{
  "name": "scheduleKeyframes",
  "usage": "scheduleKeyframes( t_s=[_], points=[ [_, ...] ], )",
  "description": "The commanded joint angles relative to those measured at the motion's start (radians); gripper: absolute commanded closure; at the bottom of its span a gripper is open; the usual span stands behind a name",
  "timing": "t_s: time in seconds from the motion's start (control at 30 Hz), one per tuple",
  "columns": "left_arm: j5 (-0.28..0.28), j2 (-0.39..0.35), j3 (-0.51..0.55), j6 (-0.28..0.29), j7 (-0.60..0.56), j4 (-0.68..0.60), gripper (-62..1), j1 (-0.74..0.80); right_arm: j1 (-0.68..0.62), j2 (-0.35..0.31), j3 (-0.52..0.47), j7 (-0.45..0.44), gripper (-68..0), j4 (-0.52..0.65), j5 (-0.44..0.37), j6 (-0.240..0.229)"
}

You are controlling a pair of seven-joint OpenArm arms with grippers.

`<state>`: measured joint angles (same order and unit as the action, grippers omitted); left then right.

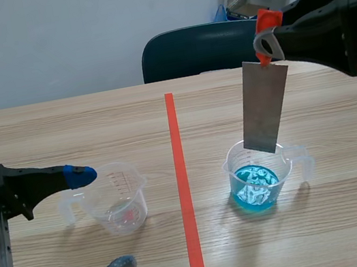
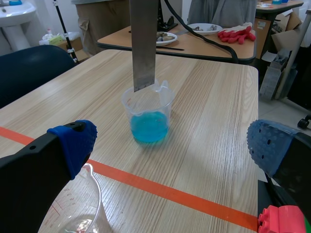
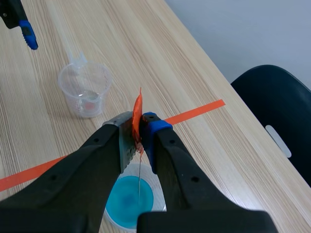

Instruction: Do the redox reaction experiment

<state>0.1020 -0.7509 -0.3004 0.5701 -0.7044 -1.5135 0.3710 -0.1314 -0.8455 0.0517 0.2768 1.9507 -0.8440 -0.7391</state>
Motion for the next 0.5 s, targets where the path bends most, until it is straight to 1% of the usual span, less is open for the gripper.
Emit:
scheduleKeyframes(
  t_s=[0.0, 0.13, 0.27, 0.37, 0.47],
  points=[
    [0.010, 0.005, 0.003, 0.001, -0.011, -0.011, -62.3, -0.003, 0.009, -0.016, -0.023, 0.010, -1.1, 0.023, -0.038, -0.006],
    [0.010, 0.006, 0.003, 0.001, -0.011, -0.011, -62.3, -0.003, 0.009, -0.016, -0.065, 0.078, -1.1, 0.063, -0.109, -0.006],
    [0.010, 0.006, 0.003, 0.001, -0.011, -0.011, -62.3, -0.003, 0.009, -0.015, -0.105, 0.126, -1.1, 0.100, -0.166, -0.006],
    [0.010, 0.006, 0.003, 0.001, -0.011, -0.011, -62.3, -0.003, 0.009, -0.015, -0.126, 0.147, -1.1, 0.121, -0.204, -0.006],
    [0.010, 0.006, 0.003, 0.001, -0.010, -0.011, -62.3, -0.003, 0.010, -0.015, -0.132, 0.156, -1.1, 0.131, -0.220, -0.006]
  ],
)
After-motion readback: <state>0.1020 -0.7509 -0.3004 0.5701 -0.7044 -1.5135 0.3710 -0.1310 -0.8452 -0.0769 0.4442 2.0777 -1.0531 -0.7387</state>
